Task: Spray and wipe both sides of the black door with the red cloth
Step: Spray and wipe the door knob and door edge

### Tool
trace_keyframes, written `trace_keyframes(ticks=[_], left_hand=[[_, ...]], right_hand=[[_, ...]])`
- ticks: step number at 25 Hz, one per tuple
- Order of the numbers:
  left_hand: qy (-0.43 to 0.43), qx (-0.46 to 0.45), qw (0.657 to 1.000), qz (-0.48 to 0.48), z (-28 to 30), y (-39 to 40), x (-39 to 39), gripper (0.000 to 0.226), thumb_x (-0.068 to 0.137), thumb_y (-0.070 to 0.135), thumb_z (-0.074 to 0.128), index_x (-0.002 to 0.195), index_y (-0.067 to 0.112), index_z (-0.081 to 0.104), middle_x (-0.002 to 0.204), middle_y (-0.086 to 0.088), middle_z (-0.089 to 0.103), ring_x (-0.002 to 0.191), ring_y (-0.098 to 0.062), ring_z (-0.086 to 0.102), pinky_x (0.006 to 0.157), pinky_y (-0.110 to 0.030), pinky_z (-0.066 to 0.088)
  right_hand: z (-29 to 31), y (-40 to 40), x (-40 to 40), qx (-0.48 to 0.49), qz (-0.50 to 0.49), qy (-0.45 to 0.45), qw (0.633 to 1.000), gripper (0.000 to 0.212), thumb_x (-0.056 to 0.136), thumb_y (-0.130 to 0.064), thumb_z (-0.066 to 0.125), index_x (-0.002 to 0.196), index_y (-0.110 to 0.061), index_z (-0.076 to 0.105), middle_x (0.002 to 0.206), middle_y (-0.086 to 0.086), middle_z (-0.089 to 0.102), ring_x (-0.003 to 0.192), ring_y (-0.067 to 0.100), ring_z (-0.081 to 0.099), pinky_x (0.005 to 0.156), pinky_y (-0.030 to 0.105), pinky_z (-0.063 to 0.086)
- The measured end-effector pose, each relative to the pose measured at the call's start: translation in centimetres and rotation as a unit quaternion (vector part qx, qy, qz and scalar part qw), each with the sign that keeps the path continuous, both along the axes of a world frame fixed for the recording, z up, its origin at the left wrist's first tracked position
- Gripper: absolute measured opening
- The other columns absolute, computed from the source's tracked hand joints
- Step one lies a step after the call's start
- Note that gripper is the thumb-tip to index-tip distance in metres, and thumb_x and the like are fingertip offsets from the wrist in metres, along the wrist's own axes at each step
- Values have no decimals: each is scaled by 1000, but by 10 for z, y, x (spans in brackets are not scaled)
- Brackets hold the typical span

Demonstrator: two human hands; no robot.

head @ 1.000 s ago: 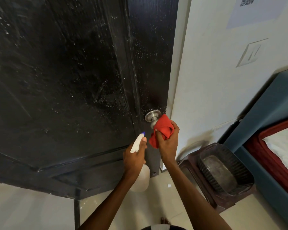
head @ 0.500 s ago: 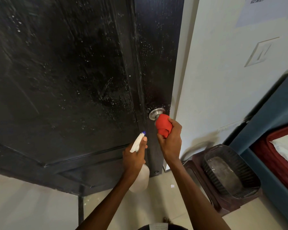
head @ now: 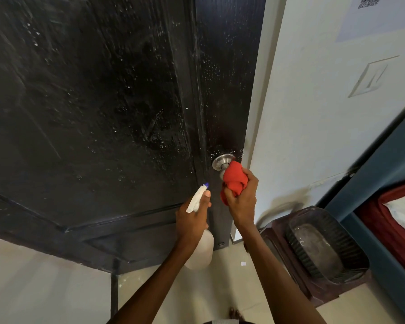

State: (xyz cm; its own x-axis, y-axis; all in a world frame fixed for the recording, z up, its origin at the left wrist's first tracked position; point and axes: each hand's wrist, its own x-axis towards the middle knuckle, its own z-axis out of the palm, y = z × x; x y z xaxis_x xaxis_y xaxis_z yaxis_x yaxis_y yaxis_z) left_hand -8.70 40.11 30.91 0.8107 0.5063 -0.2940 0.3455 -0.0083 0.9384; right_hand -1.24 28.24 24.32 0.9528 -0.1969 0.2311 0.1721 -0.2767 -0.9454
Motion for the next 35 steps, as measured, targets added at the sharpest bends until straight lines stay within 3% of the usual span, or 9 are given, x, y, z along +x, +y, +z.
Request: trace_keyframes(ticks=[4, 7, 9, 13, 18, 22, 25, 28, 35], left_hand=[[8, -15, 1000, 8, -2, -2, -1, 31, 89, 45, 70, 98, 15, 73, 78, 0, 70, 56, -12, 58, 47, -21, 45], [9, -18, 1000, 19, -1, -1, -3, 30, 89, 44, 70, 98, 15, 72, 78, -1, 68, 59, -13, 59, 50, -21, 46], [15, -27, 999, 24, 1, -1, -3, 23, 90, 43, 70, 91, 20, 68, 72, 3, 65, 57, -13, 58, 48, -20, 46], [21, -15, 999, 26, 5, 4, 1, 23, 90, 45, 69, 84, 24, 61, 77, 0, 64, 65, -15, 60, 48, -16, 45], [-21, 16, 999, 24, 7, 15, 2, 32, 92, 42, 67, 88, 11, 74, 70, -7, 66, 56, -15, 59, 44, -8, 43], [-18, 21, 999, 21, 8, 18, 6, 36, 92, 44, 66, 97, 9, 73, 82, -10, 71, 65, -20, 61, 44, -8, 44], [-25, 9, 1000, 16, 9, 19, 8, 36, 92, 45, 65, 107, 13, 74, 97, -6, 75, 75, -25, 63, 51, -16, 49], [-24, -2, 999, 31, 10, 21, 10, 28, 92, 42, 66, 105, 17, 72, 100, -6, 74, 78, -28, 64, 59, -23, 53], [-33, 15, 999, 39, 15, 21, 7, 12, 93, 36, 67, 90, 25, 71, 83, 3, 72, 64, -17, 63, 47, -14, 48]], right_hand=[[-6, -19, 6, 29, -44, 48, 997, 70, 91, -18, 72, 140, -42, 30, 139, -3, 44, 106, 18, 60, 75, 18, 50], [-4, -36, 13, 111, -58, 54, 991, 58, 91, -32, 67, 140, -37, 37, 128, -9, 54, 108, 13, 62, 90, 39, 57], [3, -39, 13, 102, -28, 40, 994, 53, 90, -43, 63, 138, -35, 44, 124, -10, 59, 108, 9, 63, 93, 37, 57], [31, -18, 22, -46, 41, -78, 995, 48, 89, -38, 66, 134, -31, 52, 127, -10, 56, 109, 2, 58, 88, 14, 47], [45, 13, 34, -352, 32, -170, 920, 54, 76, -28, 79, 128, -21, 66, 131, 4, 59, 115, 35, 55, 83, 40, 54], [43, 18, 34, -472, 72, -212, 853, 46, 75, -36, 81, 117, -18, 75, 123, 5, 64, 116, 37, 55, 91, 52, 53], [47, 9, 42, -344, 43, -166, 923, 45, 80, -32, 73, 122, -18, 69, 123, 3, 61, 111, 29, 55, 82, 35, 51], [49, -4, 54, -9, -16, 15, 1000, 40, 93, -46, 57, 124, -21, 62, 115, -6, 62, 101, 17, 62, 82, 22, 47], [29, -2, 62, 312, -40, 183, 931, 17, 101, -17, 53, 101, -29, 66, 98, 5, 69, 95, 26, 67, 94, 49, 55]])
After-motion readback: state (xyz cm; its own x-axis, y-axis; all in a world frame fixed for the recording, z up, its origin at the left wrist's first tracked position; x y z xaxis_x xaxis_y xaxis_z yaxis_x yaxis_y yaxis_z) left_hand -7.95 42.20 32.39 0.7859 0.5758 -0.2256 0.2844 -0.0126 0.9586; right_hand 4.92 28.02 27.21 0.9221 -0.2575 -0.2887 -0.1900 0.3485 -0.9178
